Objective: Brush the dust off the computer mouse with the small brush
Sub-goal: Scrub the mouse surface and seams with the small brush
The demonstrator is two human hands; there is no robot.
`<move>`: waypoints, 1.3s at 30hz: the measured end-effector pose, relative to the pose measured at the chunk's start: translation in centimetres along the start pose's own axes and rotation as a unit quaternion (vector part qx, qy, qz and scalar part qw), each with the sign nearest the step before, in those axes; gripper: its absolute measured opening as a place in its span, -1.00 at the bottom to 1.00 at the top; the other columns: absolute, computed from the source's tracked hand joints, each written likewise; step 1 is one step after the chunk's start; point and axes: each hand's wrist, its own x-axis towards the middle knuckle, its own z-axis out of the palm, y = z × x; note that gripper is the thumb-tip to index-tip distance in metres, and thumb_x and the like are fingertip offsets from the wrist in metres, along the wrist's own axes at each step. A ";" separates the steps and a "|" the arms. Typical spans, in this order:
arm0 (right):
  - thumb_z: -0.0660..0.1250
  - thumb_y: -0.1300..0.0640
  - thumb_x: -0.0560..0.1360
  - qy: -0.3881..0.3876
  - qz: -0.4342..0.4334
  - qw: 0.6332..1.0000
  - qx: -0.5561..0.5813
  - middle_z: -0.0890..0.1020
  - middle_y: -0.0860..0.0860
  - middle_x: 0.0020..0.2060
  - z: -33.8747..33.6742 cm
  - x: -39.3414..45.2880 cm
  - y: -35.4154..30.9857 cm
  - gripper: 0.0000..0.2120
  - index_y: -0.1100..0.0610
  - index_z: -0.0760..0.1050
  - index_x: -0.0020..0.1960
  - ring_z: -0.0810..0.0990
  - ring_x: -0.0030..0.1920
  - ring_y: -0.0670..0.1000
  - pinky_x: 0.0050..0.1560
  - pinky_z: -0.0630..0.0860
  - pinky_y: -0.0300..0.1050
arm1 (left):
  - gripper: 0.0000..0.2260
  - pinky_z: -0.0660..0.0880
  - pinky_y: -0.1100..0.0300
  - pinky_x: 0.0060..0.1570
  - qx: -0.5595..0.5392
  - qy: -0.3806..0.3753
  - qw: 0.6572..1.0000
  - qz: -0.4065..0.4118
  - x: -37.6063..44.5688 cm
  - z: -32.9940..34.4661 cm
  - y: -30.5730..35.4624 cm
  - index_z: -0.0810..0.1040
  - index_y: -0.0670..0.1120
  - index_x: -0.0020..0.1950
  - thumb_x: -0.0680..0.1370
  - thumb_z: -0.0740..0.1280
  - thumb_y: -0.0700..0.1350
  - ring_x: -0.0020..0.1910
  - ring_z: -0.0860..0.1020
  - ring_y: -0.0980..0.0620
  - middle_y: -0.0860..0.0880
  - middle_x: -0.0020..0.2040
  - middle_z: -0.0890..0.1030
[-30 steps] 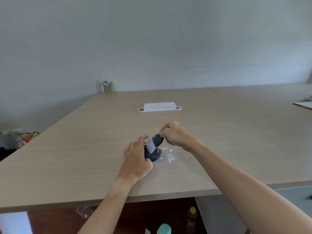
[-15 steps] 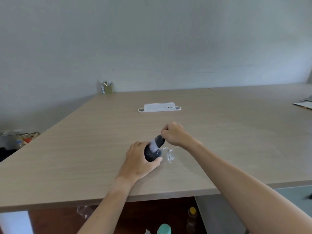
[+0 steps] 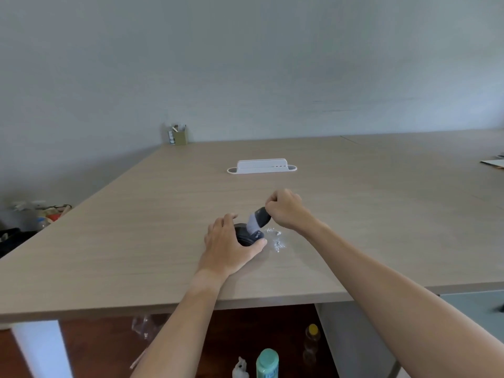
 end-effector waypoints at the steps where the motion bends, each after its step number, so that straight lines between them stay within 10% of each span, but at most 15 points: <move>1: 0.10 0.36 0.31 0.018 -0.009 1.000 -0.007 0.26 0.03 -0.52 0.0 0.0 -0.2 -0.79 0.18 0.24 -0.47 0.21 -0.41 0.05 -0.55 0.15 -0.23 | -0.19 0.24 0.10 0.35 -0.003 -0.003 1.000 -0.002 0.0 0.0 0.0 0.29 0.03 0.41 0.28 0.43 0.35 0.38 0.29 -0.01 0.05 0.30 0.42; 14: 0.12 0.33 0.36 0.006 -0.005 1.000 -0.015 0.55 0.20 -0.31 -0.7 1.2 -0.2 -0.78 0.40 0.53 -0.22 0.43 -0.26 0.13 -0.37 0.33 -0.13 | -0.05 0.33 -0.03 0.35 -0.057 -0.041 0.998 -0.001 0.0 -0.8 -0.3 0.18 0.01 0.50 0.19 0.39 0.32 0.32 0.39 -0.04 0.02 0.26 0.48; 19: 0.12 0.30 0.28 -0.101 0.006 0.994 0.050 0.32 0.08 -0.49 -0.3 0.9 0.2 -0.90 0.20 0.30 -0.41 0.29 -0.42 0.07 -0.37 0.26 -0.09 | -0.10 0.37 -0.02 0.31 -0.076 -0.056 0.995 0.019 0.0 -0.7 -0.5 0.15 0.04 0.50 0.23 0.41 0.24 0.26 0.42 -0.01 0.06 0.21 0.50; 39: 0.10 0.36 0.28 0.032 -0.005 0.999 -0.014 0.34 0.11 -0.39 0.6 1.0 -0.4 -0.85 0.19 0.39 -0.36 0.25 -0.32 0.07 -0.38 0.22 -0.11 | 0.07 0.28 0.00 0.33 -0.047 -0.068 0.996 0.023 0.0 -0.7 -0.6 -0.07 0.06 0.59 0.25 0.45 0.28 0.33 0.36 -0.09 0.01 0.24 0.45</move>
